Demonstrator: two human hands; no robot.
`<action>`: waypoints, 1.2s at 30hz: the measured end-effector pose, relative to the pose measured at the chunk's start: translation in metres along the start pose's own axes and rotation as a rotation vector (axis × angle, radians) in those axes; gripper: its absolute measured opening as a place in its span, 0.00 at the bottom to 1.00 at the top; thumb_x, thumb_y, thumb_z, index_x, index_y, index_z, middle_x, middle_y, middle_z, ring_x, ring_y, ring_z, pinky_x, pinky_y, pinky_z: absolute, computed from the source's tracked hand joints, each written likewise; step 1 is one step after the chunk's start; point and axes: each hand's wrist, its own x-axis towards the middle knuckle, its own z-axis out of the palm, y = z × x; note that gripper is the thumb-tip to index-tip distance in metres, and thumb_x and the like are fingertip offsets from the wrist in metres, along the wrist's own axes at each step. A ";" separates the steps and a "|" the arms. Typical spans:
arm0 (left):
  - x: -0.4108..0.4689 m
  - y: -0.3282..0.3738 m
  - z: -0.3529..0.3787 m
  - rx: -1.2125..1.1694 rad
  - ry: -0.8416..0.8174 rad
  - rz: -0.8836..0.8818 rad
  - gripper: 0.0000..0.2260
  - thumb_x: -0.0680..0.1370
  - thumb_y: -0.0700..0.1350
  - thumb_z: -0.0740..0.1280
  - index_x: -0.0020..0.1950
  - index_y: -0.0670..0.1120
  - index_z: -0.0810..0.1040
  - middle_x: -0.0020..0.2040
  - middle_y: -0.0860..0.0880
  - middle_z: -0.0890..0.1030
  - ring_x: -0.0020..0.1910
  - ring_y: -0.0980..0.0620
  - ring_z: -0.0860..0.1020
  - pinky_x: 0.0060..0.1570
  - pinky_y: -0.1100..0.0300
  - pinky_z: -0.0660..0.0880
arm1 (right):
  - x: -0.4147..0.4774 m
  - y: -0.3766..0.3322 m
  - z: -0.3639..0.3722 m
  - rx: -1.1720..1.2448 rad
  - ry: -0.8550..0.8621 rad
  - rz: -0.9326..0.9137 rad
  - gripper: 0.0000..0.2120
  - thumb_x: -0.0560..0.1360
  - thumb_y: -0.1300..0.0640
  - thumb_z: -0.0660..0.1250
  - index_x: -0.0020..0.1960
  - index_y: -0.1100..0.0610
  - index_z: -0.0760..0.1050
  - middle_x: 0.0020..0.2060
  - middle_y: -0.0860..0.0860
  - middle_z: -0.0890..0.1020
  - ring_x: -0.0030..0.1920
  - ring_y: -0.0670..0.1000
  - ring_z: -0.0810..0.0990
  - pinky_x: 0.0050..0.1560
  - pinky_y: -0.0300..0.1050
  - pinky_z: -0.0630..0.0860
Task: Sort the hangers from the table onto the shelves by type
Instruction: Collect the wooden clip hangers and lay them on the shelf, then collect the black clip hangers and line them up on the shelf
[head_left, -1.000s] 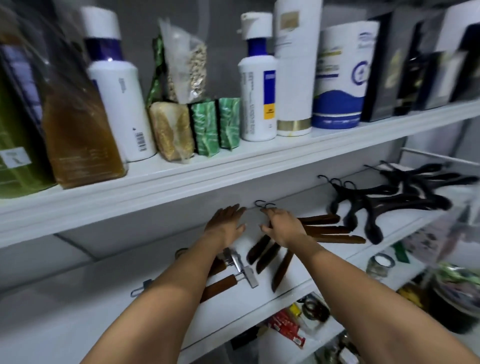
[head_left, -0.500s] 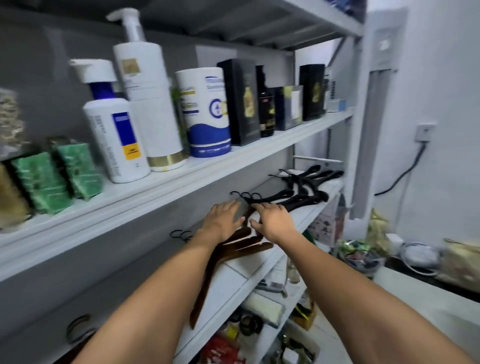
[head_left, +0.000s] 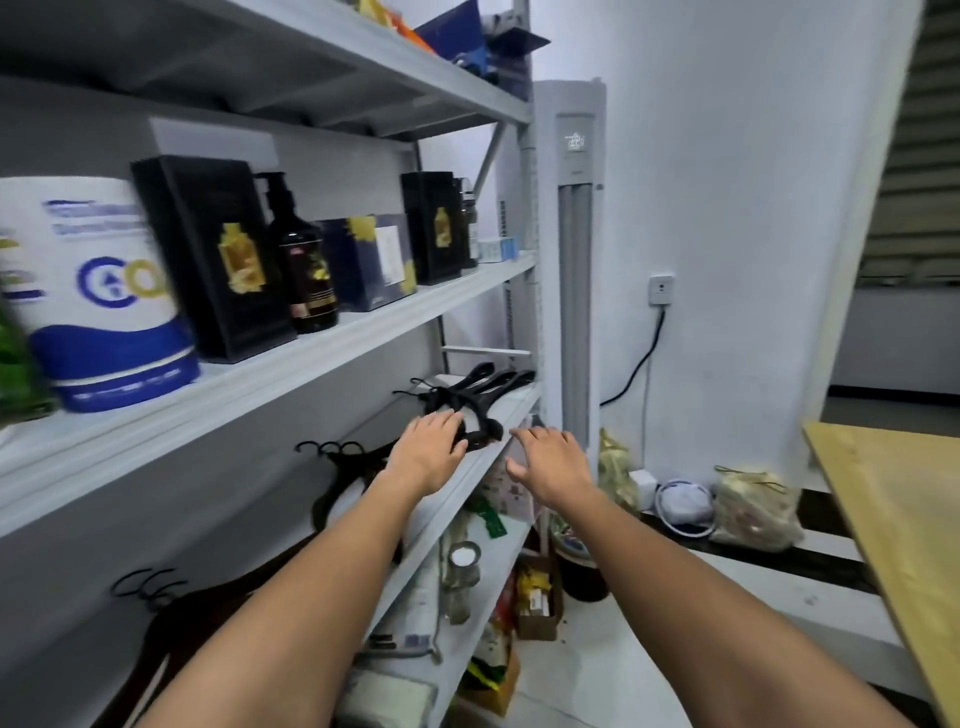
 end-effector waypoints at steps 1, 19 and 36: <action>0.014 0.012 0.004 -0.007 0.001 0.015 0.23 0.82 0.50 0.53 0.77 0.45 0.56 0.77 0.47 0.60 0.75 0.50 0.57 0.75 0.54 0.52 | 0.003 0.017 -0.003 -0.012 0.006 0.017 0.24 0.79 0.44 0.56 0.73 0.52 0.63 0.65 0.54 0.74 0.65 0.56 0.71 0.65 0.51 0.65; 0.180 0.273 0.091 -0.110 -0.070 0.456 0.24 0.82 0.52 0.53 0.76 0.45 0.56 0.76 0.47 0.61 0.74 0.48 0.60 0.73 0.55 0.54 | -0.069 0.308 -0.004 -0.112 -0.053 0.496 0.22 0.79 0.45 0.57 0.71 0.51 0.66 0.65 0.53 0.75 0.65 0.55 0.72 0.63 0.49 0.66; 0.295 0.528 0.158 -0.231 -0.141 0.971 0.24 0.83 0.52 0.52 0.77 0.47 0.54 0.76 0.49 0.60 0.75 0.50 0.57 0.74 0.56 0.51 | -0.155 0.506 -0.025 -0.161 -0.075 1.061 0.22 0.82 0.46 0.54 0.73 0.51 0.62 0.69 0.53 0.69 0.68 0.55 0.68 0.67 0.52 0.64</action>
